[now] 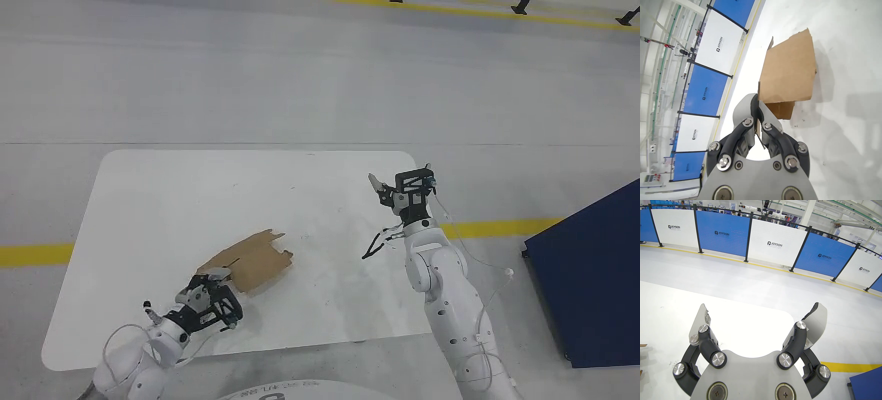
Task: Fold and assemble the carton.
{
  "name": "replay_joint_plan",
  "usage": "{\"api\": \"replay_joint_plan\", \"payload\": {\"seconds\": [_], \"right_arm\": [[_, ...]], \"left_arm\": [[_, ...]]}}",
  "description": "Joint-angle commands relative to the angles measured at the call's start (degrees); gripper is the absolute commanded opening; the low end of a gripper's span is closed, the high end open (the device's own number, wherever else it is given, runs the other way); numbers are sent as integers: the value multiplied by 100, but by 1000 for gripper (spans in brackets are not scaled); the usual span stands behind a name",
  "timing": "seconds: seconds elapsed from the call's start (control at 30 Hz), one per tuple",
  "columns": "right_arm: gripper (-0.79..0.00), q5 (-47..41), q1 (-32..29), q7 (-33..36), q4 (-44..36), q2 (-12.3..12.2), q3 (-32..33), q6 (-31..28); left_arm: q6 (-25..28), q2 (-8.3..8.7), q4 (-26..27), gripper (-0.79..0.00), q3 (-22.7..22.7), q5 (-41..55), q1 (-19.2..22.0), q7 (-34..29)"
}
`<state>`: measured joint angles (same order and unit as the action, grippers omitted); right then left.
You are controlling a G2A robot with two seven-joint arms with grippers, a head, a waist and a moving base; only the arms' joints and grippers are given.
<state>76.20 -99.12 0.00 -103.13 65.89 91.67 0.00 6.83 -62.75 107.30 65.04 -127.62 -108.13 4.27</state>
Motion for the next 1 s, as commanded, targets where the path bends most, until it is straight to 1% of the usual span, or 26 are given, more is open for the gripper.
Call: {"api": "replay_joint_plan", "payload": {"seconds": [0.0,0.03,0.07,0.1,0.13,0.2,0.6,0.67,0.7,0.83,0.9,0.97], "right_arm": [[0,0,0,0,0,0,0,0],[0,0,0,0,0,0,0,0],[0,0,0,0,0,0,0,0],[0,0,0,0,0,0,0,0],[0,0,0,0,0,0,0,0],[0,0,0,0,0,0,0,0],[0,0,0,0,0,0,0,0],[0,0,0,0,0,0,0,0],[0,0,0,0,0,0,0,0],[0,0,0,0,0,0,0,0],[0,0,0,0,0,0,0,0],[0,0,0,0,0,0,0,0]], "left_arm": [[570,28,52,-785,330,991,51,307],[700,35,53,-785,443,1275,58,356],[1009,54,63,-785,657,1782,60,427],[1243,73,90,-785,827,2076,70,470],[1412,94,125,-785,999,2284,73,504],[1565,132,182,-785,1269,2431,6,557],[1576,134,150,-785,1290,2475,21,513],[1767,129,61,-785,1241,2671,117,496],[2175,127,-90,-785,1221,3098,233,582],[3859,162,-761,-785,1434,4749,817,605],[4492,186,-1065,-785,1514,5363,1059,465],[4939,205,-1297,-785,1526,5848,1241,261]]}}
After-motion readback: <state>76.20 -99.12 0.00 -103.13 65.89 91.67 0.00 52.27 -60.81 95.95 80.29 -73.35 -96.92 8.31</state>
